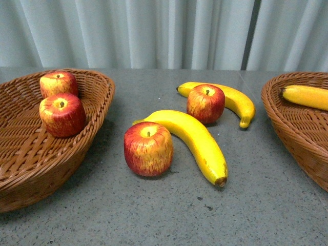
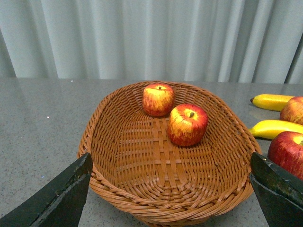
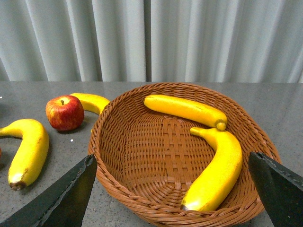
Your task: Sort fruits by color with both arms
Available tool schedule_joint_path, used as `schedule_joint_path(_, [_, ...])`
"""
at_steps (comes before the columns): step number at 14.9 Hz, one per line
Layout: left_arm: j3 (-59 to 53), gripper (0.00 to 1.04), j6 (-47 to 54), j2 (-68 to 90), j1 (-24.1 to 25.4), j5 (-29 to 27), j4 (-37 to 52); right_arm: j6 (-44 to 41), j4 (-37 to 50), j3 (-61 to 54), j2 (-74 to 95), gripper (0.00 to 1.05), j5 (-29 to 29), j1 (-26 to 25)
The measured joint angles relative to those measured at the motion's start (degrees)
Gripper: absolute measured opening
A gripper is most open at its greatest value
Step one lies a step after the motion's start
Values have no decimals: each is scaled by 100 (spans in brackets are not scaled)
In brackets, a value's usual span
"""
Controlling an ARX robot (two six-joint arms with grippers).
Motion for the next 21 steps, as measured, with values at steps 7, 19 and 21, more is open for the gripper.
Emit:
schedule_joint_path(7, [0, 98, 0, 0, -2, -2, 0, 0, 0, 0, 0, 98, 0, 0])
schedule_joint_path(19, [369, 98, -68, 584, -424, -929, -973, 7, -2, 0, 0, 98, 7, 0])
schedule_joint_path(21, [1163, 98, 181, 2334, -811, -1580, -164, 15, 7, 0, 0, 98, -7, 0])
